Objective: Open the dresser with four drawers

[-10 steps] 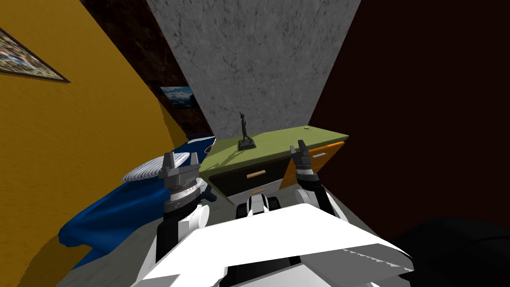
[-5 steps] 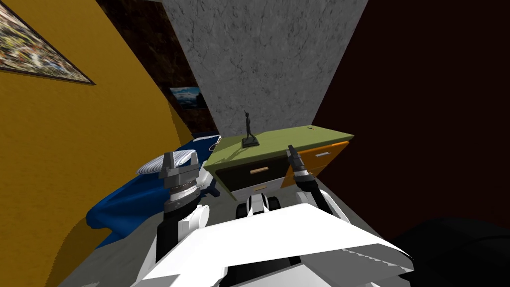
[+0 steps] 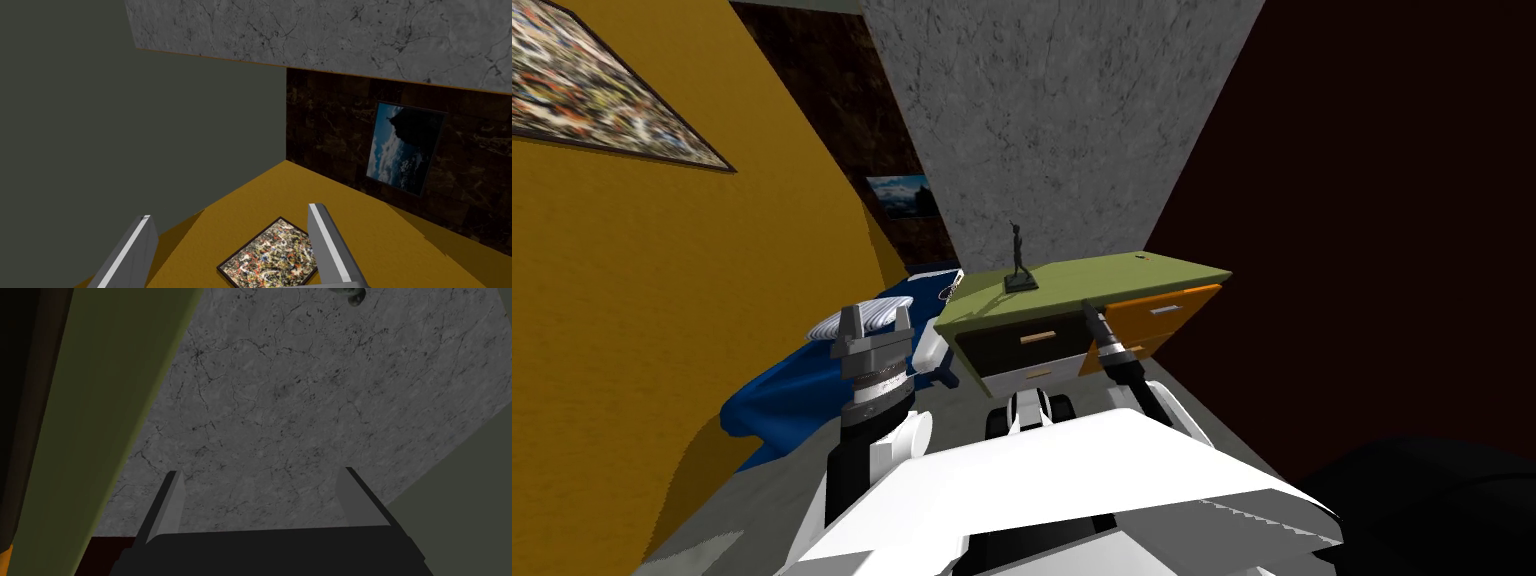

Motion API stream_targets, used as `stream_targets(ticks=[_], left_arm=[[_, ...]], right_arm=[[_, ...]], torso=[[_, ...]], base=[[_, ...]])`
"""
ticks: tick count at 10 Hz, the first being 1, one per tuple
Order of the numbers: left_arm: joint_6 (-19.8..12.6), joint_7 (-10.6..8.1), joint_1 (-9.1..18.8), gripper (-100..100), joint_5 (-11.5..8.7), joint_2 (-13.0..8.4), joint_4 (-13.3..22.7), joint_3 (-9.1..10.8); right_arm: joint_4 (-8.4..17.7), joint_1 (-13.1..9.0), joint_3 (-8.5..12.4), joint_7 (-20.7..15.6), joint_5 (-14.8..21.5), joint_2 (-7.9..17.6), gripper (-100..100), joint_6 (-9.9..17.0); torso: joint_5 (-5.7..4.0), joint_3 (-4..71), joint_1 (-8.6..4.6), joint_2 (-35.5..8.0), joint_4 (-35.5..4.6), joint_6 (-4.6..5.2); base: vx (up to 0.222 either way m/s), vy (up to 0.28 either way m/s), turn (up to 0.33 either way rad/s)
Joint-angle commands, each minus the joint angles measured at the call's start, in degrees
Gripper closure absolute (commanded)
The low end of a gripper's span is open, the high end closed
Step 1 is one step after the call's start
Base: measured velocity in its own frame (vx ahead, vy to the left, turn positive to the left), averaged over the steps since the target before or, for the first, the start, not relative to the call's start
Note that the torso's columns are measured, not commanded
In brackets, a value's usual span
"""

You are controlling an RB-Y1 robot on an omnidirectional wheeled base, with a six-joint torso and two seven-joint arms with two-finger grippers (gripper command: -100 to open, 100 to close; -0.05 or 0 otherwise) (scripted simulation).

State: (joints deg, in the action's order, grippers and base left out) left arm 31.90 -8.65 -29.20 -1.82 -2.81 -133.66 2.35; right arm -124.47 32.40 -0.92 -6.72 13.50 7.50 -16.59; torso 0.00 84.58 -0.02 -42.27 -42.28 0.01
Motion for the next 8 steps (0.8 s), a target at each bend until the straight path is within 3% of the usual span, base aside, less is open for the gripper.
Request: stream_targets(ticks=[1,2,5,6,8], left_arm=[[0.0,0.00,0.0,0,0.0,0.0,0.0,0.00],[0.0,0.00,0.0,0,0.0,0.0,0.0,0.00],[0.0,0.00,0.0,0,0.0,0.0,0.0,0.00],[0.0,0.00,0.0,0,0.0,0.0,0.0,0.00],[0.0,0.00,0.0,0,0.0,0.0,0.0,0.00]], right_arm=[[1.9,-0.1,-0.3,-1.0,4.1,0.2,-100,2.4],[3.3,0.1,-0.5,-1.8,6.0,0.5,-100,4.5],[4.7,0.3,-0.8,-2.7,11.0,0.7,-100,7.5],[6.1,0.4,-1.1,-3.6,12.9,0.9,-100,9.9],[6.1,0.4,-1.1,-3.6,15.1,0.9,-100,10.2]], torso=[[0.00,0.0,0.03,-0.1,0.0,-0.03],[0.02,0.0,0.05,0.0,0.0,0.00],[0.00,0.0,0.03,0.0,0.0,-0.02],[-0.01,0.0,-0.03,0.0,0.0,0.00],[0.00,0.0,-0.01,0.0,0.0,0.00]], base=[[-0.049,0.039,0.056],[-0.051,0.054,0.098],[-0.048,0.048,0.091],[-0.052,0.041,0.128],[-0.033,0.027,0.031]])
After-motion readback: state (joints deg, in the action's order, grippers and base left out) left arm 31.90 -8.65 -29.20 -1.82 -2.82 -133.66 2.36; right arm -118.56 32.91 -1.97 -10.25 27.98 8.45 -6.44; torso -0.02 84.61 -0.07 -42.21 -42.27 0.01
